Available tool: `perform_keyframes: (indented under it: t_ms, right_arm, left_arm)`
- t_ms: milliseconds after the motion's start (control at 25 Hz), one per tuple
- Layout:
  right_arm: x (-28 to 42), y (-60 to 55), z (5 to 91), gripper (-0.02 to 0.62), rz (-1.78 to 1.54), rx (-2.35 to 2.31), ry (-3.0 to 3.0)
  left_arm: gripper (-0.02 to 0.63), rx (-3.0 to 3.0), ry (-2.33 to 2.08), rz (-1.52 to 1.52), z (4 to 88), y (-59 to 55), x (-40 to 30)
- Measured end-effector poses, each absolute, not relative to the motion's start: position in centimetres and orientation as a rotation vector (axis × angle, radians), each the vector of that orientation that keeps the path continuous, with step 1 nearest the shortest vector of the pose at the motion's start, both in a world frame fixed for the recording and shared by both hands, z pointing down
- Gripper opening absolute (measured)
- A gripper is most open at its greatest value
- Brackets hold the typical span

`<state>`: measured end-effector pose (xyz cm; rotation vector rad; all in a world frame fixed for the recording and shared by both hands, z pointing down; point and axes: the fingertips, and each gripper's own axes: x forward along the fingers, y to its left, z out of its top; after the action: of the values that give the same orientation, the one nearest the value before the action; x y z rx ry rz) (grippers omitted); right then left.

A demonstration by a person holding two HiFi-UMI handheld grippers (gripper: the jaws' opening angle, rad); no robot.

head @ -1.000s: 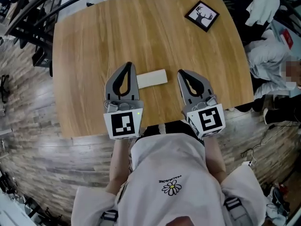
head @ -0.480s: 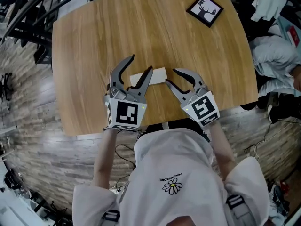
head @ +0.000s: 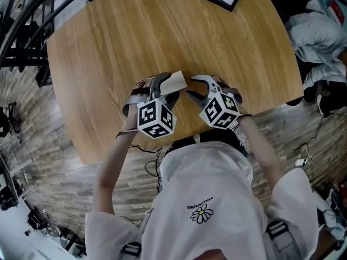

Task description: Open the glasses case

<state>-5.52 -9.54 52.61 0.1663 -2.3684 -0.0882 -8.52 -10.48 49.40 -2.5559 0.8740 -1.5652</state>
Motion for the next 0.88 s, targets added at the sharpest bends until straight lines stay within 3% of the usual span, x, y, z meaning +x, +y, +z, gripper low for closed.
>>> perform_keyframes:
  t_ms: [880]
  right_arm:
    - [-6.1, -8.9, 55.9, 0.132, -0.002, 0.067, -2.375]
  left_arm:
    - [0.267, -2.300, 0.659, -1.756, 54.4, -10.1, -7.4]
